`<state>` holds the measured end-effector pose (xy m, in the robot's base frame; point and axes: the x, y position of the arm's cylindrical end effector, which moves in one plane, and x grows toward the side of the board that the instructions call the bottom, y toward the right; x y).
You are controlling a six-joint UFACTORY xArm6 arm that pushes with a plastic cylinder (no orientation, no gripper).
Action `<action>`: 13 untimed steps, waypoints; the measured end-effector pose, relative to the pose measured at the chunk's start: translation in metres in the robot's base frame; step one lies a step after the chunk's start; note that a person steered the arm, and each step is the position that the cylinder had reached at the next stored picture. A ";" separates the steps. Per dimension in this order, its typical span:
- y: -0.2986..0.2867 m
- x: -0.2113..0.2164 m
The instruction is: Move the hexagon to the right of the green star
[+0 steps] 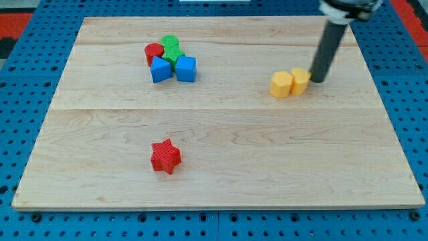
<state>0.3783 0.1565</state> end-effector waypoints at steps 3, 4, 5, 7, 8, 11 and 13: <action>-0.061 0.055; -0.089 0.060; -0.129 0.060; -0.135 0.008; -0.135 -0.017; -0.098 -0.043; -0.122 -0.069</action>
<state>0.3088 0.0348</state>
